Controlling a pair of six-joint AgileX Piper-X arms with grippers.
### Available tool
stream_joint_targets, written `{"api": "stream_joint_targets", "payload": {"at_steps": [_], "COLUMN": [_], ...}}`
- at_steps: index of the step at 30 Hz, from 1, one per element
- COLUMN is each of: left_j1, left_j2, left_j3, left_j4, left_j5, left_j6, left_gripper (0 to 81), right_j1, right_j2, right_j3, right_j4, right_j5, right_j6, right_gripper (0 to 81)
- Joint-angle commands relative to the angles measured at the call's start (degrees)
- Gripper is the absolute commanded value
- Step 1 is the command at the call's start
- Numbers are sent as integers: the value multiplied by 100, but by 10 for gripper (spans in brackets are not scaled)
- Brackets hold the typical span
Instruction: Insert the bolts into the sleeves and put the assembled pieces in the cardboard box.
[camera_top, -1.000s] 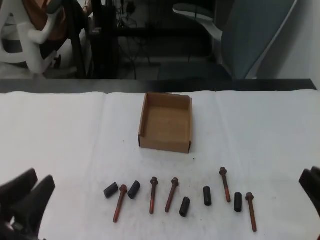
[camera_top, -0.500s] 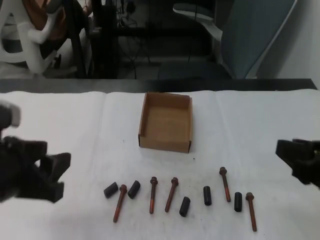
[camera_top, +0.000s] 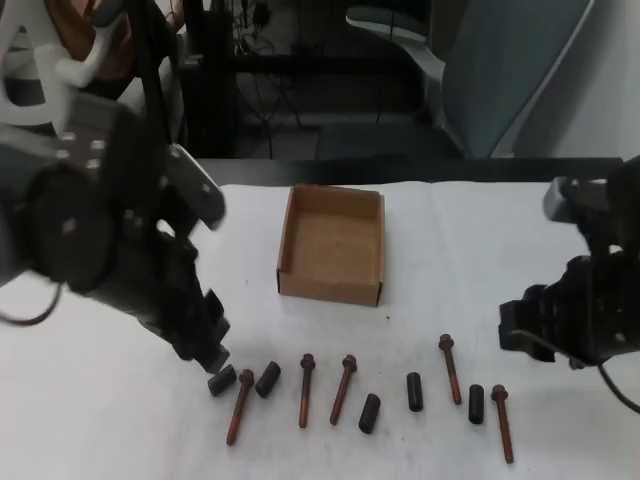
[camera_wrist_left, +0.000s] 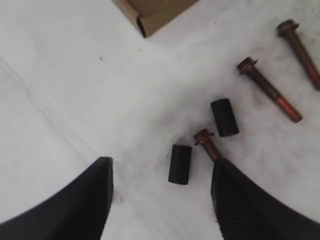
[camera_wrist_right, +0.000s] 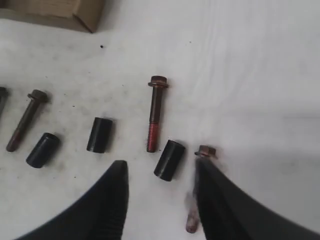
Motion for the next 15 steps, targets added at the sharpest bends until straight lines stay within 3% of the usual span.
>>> {"api": "stream_joint_targets", "payload": {"at_steps": [1,15], "left_j1": [-23,-32], "left_j2": [525,1742], "left_j3": [-318,-902], "left_j4": [202,223], "left_j5": [-236,-226], "left_j6": [152,695], "left_gripper": [553,553], "right_j1": [13,13], "right_j2": [347,1131], "right_j3": [-61,-61], "right_j4": [67,206], "right_j5": [7,931], "right_j6": [-47,-229], "right_gripper": [416,416]}}
